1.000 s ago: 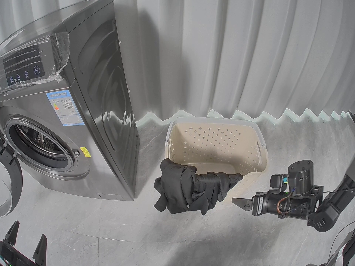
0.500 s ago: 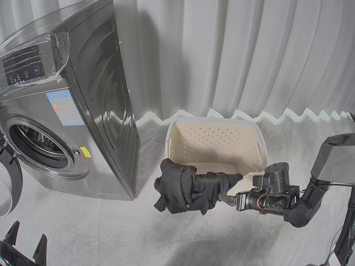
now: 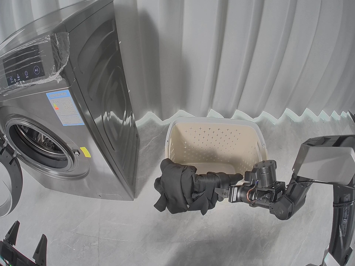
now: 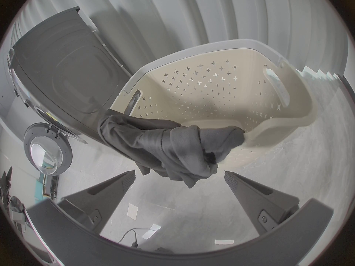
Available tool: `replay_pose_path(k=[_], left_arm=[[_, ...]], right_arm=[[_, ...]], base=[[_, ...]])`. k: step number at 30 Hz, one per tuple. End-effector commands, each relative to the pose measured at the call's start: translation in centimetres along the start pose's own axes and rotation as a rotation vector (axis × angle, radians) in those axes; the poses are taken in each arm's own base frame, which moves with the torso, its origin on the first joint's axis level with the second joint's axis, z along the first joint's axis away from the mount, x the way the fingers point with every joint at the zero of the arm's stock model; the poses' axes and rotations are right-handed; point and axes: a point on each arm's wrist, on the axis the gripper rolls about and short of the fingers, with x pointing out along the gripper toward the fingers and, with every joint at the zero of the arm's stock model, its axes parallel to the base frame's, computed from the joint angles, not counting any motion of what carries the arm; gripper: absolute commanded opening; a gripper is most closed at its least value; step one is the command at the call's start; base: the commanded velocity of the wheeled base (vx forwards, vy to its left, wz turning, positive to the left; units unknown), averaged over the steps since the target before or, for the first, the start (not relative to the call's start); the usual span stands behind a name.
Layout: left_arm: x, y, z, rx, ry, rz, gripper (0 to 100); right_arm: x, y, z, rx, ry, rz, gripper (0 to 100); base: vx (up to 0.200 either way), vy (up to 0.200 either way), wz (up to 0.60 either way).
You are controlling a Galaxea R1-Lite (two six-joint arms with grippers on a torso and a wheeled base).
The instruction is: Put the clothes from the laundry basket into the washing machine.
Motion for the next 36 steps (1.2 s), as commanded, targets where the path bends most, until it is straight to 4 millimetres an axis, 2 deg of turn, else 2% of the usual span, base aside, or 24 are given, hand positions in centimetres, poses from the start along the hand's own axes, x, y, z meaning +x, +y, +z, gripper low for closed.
replay_pose_path(k=[1, 17, 23, 24, 36], left_arm=[[0.0, 0.0, -0.5, -0.002, 0.002, 0.0, 100], [0.0, 0.0, -0.5, -0.002, 0.002, 0.0, 100], [0.0, 0.0, -0.5, -0.002, 0.002, 0.0, 100], [0.0, 0.0, -0.5, -0.002, 0.002, 0.0, 100], [0.0, 0.0, -0.5, -0.002, 0.001, 0.001, 100]], right_arm=[[2.4, -0.5, -0.5, 0.005, 0.005, -0.007, 100], [5.8, -0.4, -0.2, 0.002, -0.043, 0.013, 100], [6.2, -0.1, 0.3, -0.001, -0.068, 0.024, 100], [6.2, 0.0, 0.4, -0.003, -0.073, 0.028, 0], [5.9, 0.2, 0.4, -0.004, -0.078, 0.028, 0]], base=[[0.0, 0.0, 0.0], [0.0, 0.0, 0.0], [0.0, 0.0, 0.0], [0.0, 0.0, 0.0], [0.0, 0.0, 0.0]])
